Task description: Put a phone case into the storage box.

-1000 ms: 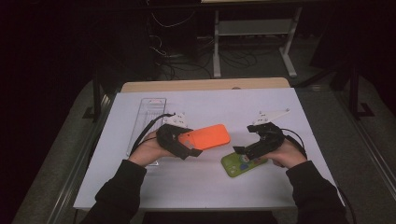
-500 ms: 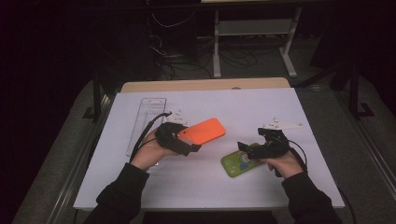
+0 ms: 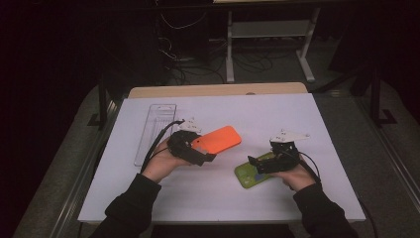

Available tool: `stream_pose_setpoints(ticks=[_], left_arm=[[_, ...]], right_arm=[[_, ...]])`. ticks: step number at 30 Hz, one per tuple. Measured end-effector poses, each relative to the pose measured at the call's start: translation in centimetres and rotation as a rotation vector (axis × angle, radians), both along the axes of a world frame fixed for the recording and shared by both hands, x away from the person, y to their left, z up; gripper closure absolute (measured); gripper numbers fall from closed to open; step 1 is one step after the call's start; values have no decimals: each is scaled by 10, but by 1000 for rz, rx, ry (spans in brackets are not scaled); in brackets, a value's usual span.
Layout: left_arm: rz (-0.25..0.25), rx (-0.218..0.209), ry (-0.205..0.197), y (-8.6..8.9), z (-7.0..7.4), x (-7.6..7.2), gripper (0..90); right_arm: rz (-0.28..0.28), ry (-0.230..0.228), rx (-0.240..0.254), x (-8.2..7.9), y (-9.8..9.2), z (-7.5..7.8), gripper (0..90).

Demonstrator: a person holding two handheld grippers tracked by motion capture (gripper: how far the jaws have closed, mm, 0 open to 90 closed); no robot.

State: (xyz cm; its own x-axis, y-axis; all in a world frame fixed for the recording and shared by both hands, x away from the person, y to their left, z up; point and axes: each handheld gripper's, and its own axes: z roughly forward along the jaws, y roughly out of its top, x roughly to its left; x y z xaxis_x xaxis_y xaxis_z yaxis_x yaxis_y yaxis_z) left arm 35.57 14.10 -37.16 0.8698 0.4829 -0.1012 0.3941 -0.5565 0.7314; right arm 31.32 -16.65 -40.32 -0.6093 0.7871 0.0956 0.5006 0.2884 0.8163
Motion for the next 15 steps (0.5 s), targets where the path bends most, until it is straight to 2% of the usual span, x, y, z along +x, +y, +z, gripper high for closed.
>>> stream_pose_setpoints(ticks=[1, 4, 10, 15], left_arm=[[-1, 1, 0, 0, 0, 0, 151], [1, 1, 0, 0, 0, -1, 152], [0, 0, -5, 1, 1, 0, 152], [-1, -1, -5, 1, 1, 0, 152]], right_arm=[[0, -31, -26, -1, 2, 0, 0], [-1, -42, -30, -1, 4, -1, 0], [4, -110, -87, -5, 8, 0, 0], [19, -169, -153, -7, 11, 0, 0]])
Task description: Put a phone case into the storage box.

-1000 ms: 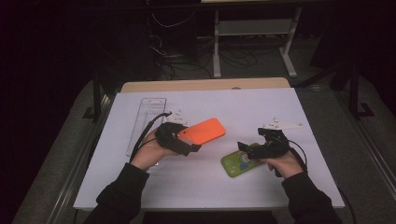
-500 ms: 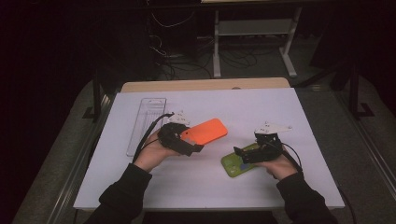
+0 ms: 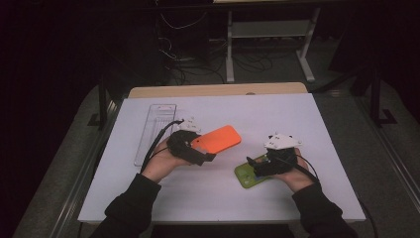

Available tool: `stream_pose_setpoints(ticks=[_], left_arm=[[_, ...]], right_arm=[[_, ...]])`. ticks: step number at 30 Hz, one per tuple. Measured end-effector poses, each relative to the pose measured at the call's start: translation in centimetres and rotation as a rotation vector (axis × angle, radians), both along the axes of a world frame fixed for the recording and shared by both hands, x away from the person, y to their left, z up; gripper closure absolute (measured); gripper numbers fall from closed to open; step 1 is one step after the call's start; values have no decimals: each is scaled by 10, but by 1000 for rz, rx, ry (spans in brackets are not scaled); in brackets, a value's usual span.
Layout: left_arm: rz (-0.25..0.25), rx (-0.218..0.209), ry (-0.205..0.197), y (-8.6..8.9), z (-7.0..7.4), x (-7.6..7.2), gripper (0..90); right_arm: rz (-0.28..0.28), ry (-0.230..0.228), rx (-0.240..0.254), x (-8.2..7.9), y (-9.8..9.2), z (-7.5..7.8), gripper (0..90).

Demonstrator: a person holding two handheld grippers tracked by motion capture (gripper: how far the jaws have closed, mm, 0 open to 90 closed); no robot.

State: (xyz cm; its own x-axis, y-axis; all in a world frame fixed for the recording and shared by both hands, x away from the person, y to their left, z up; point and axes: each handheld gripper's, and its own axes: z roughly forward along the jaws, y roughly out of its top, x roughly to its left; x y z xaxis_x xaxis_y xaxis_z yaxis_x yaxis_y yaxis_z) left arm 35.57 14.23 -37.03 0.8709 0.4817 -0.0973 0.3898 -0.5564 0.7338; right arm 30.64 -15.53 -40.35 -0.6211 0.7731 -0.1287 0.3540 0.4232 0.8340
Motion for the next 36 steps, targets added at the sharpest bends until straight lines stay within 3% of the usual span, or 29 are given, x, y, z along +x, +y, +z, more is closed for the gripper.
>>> stream_pose_setpoints(ticks=[12, 23, 24, 30, 36], left_arm=[[-2, -2, -2, -1, 0, -1, 152], [-14, 7, -4, -1, 0, -1, 152], [-12, 4, -3, -1, 0, -1, 152], [-19, 9, -10, -1, 0, 0, 152], [-24, 11, -11, -1, 0, 0, 152]], right_arm=[[3, -103, -129, -7, 10, -2, 0], [42, -221, -300, -11, 18, -4, 0], [40, -221, -295, -13, 20, -5, 0], [66, -294, -394, -15, 23, -5, 0], [65, -348, -452, -19, 28, -7, 0]])
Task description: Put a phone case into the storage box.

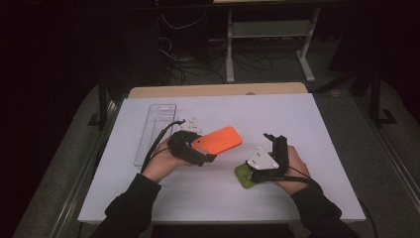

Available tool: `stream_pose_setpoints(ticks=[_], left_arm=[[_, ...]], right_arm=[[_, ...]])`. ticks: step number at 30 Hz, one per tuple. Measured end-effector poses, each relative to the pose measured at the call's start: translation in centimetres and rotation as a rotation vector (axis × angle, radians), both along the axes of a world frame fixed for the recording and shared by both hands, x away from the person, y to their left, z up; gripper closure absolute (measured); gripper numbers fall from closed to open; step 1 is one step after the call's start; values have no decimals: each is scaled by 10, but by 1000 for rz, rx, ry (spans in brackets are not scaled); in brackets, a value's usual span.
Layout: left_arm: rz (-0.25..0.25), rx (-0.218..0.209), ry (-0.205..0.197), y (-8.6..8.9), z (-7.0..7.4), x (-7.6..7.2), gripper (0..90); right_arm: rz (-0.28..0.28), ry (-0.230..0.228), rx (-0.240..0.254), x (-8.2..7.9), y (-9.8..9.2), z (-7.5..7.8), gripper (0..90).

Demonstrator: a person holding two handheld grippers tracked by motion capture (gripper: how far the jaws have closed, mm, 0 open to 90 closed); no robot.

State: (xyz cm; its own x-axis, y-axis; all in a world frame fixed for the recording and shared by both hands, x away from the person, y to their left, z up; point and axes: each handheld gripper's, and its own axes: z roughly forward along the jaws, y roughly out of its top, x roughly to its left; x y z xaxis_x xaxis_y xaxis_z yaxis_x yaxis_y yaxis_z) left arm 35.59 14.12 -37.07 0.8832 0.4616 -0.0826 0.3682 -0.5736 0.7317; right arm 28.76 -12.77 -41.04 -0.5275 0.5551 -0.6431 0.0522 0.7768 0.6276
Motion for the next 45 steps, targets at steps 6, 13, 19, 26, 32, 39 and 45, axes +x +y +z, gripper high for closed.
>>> stream_pose_setpoints(ticks=[6, 13, 19, 26, 32, 39, 45], left_arm=[[2, -14, -2, -1, -1, 0, 152], [8, -10, 11, -1, -1, -1, 152], [7, -7, 11, -1, -1, -1, 152], [-6, 1, -3, -1, -1, 0, 152], [-6, 11, 0, 0, 0, 0, 152], [5, -4, 2, -1, 0, -1, 152], [3, -5, 4, -3, 1, -3, 152]], right_arm=[[5, -50, -53, -4, 6, -3, 0], [43, -136, -162, -7, 10, -5, 0], [60, -185, -231, -10, 15, -8, 0], [98, -251, -337, -11, 17, -9, 0], [101, -300, -390, -13, 22, -13, 0], [114, -327, -430, -16, 27, -16, 0], [129, -344, -436, -17, 33, -17, 0]])
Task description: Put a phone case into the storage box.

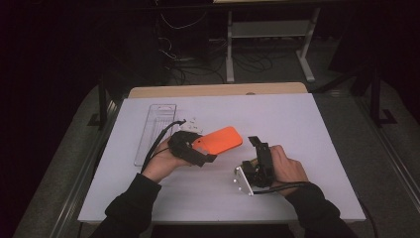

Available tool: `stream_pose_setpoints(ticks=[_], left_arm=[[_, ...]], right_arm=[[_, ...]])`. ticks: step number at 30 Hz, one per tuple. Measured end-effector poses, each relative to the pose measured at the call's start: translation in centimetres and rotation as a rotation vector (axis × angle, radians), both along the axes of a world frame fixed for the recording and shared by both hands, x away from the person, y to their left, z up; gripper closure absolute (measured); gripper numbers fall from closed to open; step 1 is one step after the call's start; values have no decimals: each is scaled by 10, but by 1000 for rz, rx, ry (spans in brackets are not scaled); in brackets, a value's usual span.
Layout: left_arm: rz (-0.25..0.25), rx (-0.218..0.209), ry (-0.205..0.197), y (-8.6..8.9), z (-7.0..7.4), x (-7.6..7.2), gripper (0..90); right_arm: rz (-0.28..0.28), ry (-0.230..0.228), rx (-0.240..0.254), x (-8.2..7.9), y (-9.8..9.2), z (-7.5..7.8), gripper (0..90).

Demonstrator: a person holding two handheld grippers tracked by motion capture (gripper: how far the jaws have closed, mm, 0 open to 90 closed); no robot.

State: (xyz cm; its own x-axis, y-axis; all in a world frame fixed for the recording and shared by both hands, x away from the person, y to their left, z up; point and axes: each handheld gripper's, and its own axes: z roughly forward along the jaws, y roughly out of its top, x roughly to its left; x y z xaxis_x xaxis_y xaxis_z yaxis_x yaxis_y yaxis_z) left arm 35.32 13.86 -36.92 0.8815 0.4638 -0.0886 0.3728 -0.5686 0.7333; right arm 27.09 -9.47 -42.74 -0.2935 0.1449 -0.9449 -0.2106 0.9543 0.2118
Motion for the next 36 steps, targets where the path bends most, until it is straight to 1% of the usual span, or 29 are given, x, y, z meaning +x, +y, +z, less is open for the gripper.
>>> stream_pose_setpoints(ticks=[1, 2, 4, 5, 6, 8, 9, 10, 11, 12, 15, 16, 18, 19, 20, 21, 23, 24, 25, 26, 30, 31, 32, 34, 35, 36], left_arm=[[-2, -1, -2, 0, 0, 0, 152], [-7, 5, -6, 0, 0, 0, 152], [-6, 3, -6, 0, 1, 0, 152], [-7, 5, -7, 0, 1, 0, 152], [-7, 5, -6, 0, 0, 0, 152], [-10, 11, -9, -1, 0, 0, 152], [-11, 13, -10, -1, 0, 0, 153], [0, -5, -3, -2, -1, -1, 152], [0, -7, -3, -3, -1, -1, 152], [-3, -5, -6, -3, 0, -1, 152], [-7, -3, -9, -2, 0, -1, 152], [-6, -3, -8, -2, 0, -1, 153], [0, -7, -3, -2, 0, -2, 152], [-2, -5, -5, -2, 0, -2, 152], [-4, -2, -6, -1, 0, -1, 152], [-13, 15, -10, 0, 1, 0, 152], [-15, 12, -10, 0, 1, 0, 152], [-14, 10, -8, 1, 0, 1, 152], [-19, 16, -9, 1, 0, 1, 152], [-19, 13, -9, 1, 0, 1, 152], [-25, 16, -11, 1, 0, 1, 152], [-31, 23, -14, 1, 0, 1, 152], [-26, 17, -14, 1, 0, 0, 152], [-28, 15, -12, 0, 0, 0, 152], [-32, 13, -10, 0, 0, 0, 152], [-34, 6, -9, 0, 0, 0, 152]], right_arm=[[8, -2, -8, 0, 1, 0, 0], [9, -6, -11, 0, 2, 0, 0], [15, -12, -12, -1, 4, 0, 0], [18, -19, -12, -1, 6, 0, 0], [31, -33, -23, -1, 7, 0, 0], [36, -43, -23, -1, 11, 1, 0], [40, -60, -9, 0, 13, 0, 0], [42, -58, -9, 0, 15, 0, 0], [51, -65, -10, 0, 17, 0, 0], [57, -66, -27, 0, 19, 1, 0], [65, -81, -28, 1, 24, 2, 0], [72, -92, -32, 2, 26, 2, 0], [83, -108, -22, 3, 29, 3, 0], [81, -112, -17, 3, 31, 3, 7], [87, -105, -17, 3, 33, 3, 11], [94, -112, -22, 4, 34, 3, 12], [97, -114, -23, 6, 38, 2, 12], [101, -123, -31, 7, 39, 2, 17], [102, -127, -25, 7, 40, 2, 24], [105, -129, -28, 8, 41, 2, 28], [105, -151, -34, 7, 42, -1, 67], [104, -160, -40, 6, 42, -2, 86], [102, -169, -40, 5, 42, -2, 107], [97, -179, -26, 3, 42, -2, 152], [92, -176, -17, 2, 42, -3, 175], [93, -186, -19, 2, 42, -2, 191]])
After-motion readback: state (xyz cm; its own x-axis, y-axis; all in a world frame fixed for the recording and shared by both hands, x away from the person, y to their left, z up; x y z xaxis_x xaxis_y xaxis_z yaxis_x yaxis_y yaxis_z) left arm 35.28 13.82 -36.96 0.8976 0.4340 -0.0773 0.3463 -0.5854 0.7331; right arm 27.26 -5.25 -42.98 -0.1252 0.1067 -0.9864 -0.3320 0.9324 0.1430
